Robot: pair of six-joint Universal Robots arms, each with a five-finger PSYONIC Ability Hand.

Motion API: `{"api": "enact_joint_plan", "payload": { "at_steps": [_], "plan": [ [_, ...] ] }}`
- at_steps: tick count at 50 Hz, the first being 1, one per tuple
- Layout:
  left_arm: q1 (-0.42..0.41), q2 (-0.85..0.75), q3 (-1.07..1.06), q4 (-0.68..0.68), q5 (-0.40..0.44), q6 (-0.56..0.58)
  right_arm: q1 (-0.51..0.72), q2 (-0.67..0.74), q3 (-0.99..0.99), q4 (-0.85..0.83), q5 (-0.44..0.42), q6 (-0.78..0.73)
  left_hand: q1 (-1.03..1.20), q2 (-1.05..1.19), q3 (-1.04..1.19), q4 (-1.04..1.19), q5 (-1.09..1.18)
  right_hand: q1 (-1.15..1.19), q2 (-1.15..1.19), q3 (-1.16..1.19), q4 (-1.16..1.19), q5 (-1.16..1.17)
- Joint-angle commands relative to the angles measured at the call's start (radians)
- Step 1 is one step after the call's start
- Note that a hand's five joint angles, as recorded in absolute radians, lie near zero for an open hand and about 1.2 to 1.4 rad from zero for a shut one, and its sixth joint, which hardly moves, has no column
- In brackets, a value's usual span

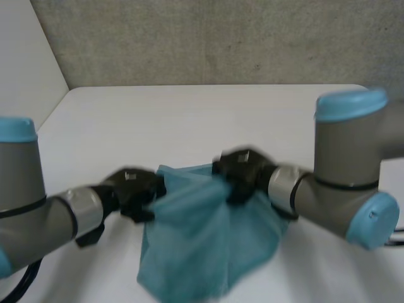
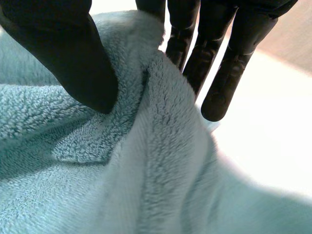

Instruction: Fold the laundry

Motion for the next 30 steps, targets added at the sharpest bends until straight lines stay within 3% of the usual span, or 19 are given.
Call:
{"api": "enact_joint_plan", "payload": {
  "at_steps": [1,5,10,16,21,25,30],
  "plan": [
    [-0.122,0.011,0.298,0.212,-0.266,-0.015,0.008,-0.141,-0.172,-0.183,0.208,0.047,0.255,0.202,0.212,0.206,0.263,0.479,0.24,0.243,0.21,0.317],
    [-0.196,0.038,0.42,0.33,-0.423,-0.031,0.008,-0.249,-0.161,-0.37,0.275,0.044,0.255,0.202,0.212,0.206,0.263,0.479,0.24,0.243,0.21,0.317],
    [-0.253,0.118,0.373,0.439,-0.461,-0.037,0.008,-0.341,-0.068,-0.508,0.275,0.038,0.255,0.202,0.212,0.206,0.263,0.479,0.24,0.243,0.21,0.317],
    [-0.298,0.183,0.172,0.444,-0.462,-0.039,0.008,-0.373,0.061,-0.381,0.246,0.011,0.255,0.202,0.212,0.206,0.263,0.479,0.24,0.243,0.21,0.317],
    [-0.327,0.221,-0.153,0.444,-0.468,-0.04,-0.012,-0.378,0.181,-0.2,0.243,-0.087,0.255,0.202,0.212,0.206,0.263,0.479,0.24,0.243,0.21,0.317],
    [-0.344,0.22,-0.234,0.441,-0.47,-0.045,-0.033,-0.378,0.297,-0.108,0.254,-0.207,0.255,0.202,0.212,0.206,0.263,0.479,0.24,0.243,0.21,0.317],
    [-0.442,0.198,-0.305,0.403,-0.468,-0.152,-0.093,-0.381,0.406,-0.114,0.243,-0.276,0.255,0.202,0.212,0.206,0.263,0.479,0.24,0.243,0.21,0.317]
  ]
}}
